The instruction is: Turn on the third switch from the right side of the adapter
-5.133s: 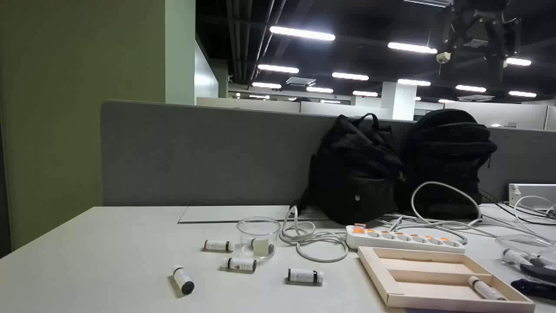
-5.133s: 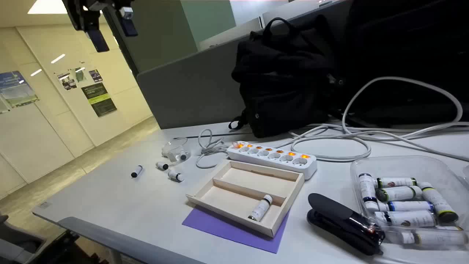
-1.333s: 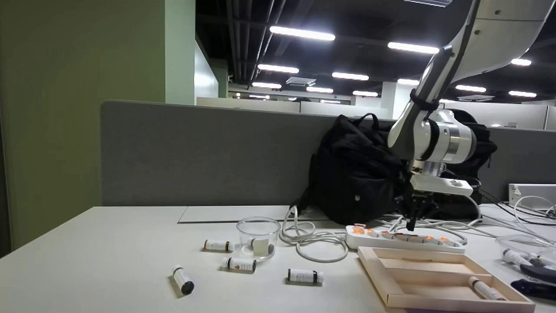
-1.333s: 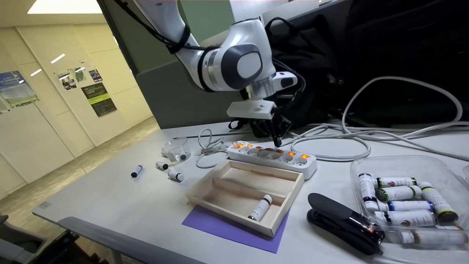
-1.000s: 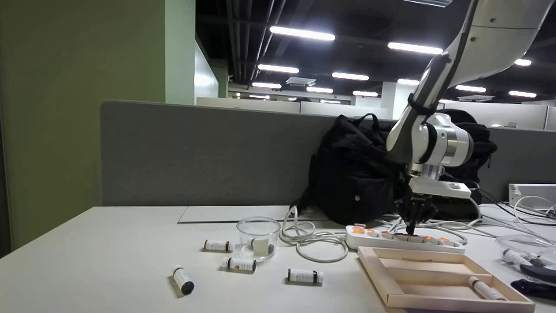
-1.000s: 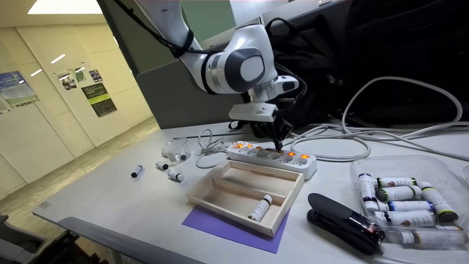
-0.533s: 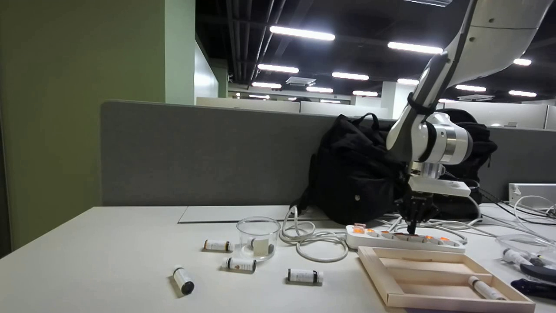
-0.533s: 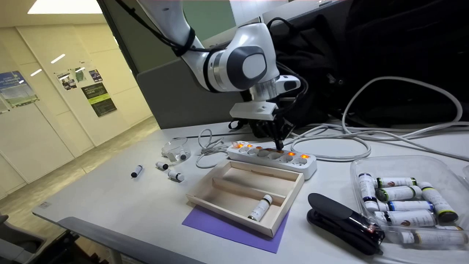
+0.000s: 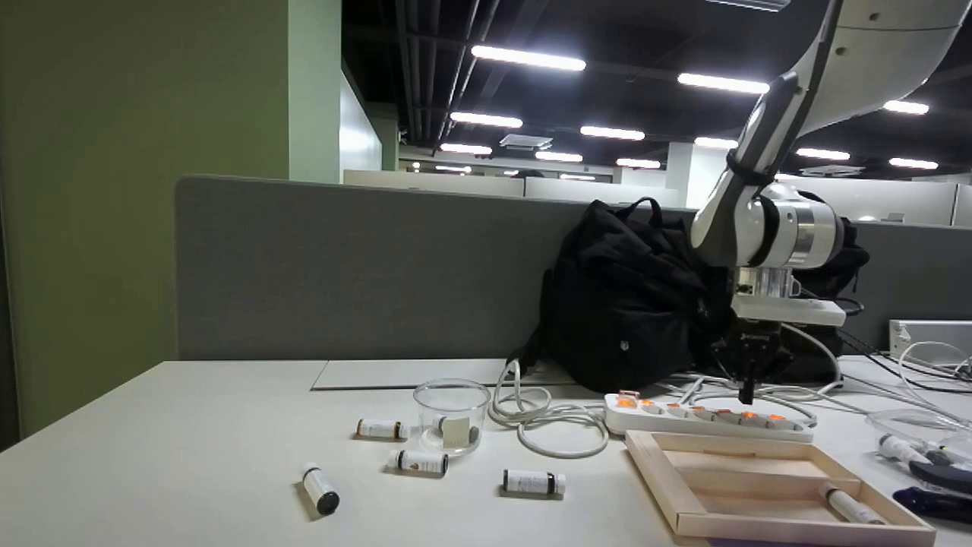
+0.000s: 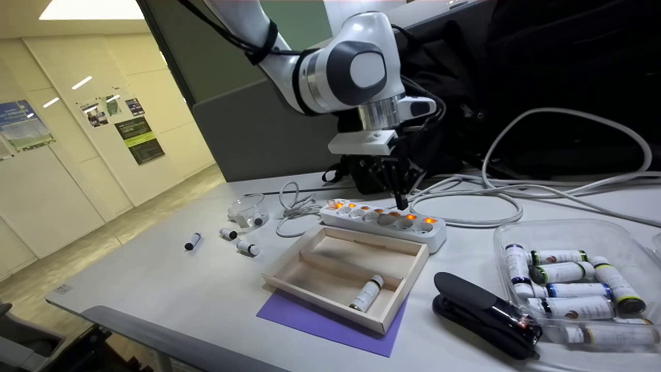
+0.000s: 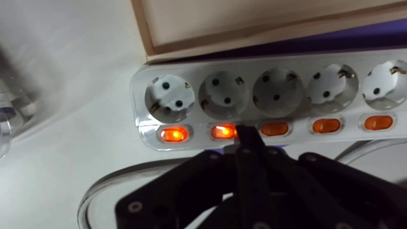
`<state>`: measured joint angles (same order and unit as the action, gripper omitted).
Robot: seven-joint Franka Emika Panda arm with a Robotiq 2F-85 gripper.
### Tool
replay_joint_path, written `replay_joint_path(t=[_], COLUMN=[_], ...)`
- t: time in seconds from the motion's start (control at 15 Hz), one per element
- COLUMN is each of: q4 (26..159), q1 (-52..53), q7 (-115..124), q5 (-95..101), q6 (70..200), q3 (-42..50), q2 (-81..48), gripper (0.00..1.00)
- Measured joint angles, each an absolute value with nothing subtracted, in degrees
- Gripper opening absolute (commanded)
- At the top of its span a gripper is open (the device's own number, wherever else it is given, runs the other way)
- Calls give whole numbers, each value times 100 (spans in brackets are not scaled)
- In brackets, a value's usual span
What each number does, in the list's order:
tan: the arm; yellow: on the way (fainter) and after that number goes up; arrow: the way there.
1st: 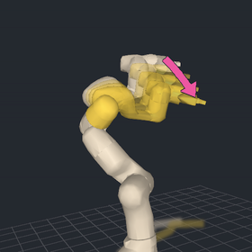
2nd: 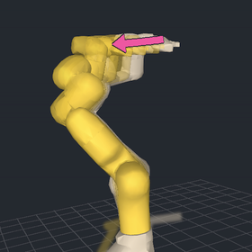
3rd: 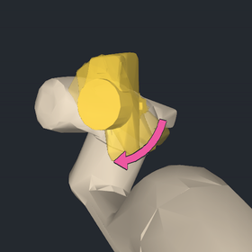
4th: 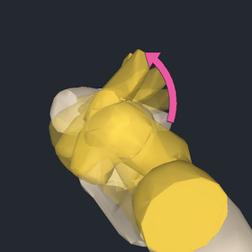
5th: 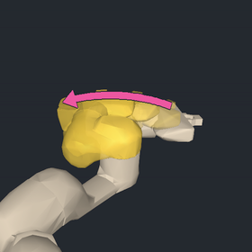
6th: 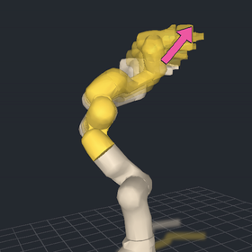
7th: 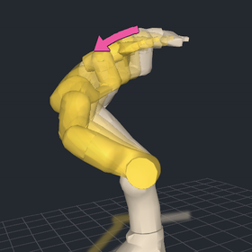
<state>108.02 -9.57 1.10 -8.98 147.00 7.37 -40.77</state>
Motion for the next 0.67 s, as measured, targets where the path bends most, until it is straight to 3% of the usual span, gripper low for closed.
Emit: replay_joint_path(t=[0.67], q4=[10802], q1=[-895], q7=[121], q5=[-900], q6=[14779], q3=[624], q2=[-4090], gripper=[0])
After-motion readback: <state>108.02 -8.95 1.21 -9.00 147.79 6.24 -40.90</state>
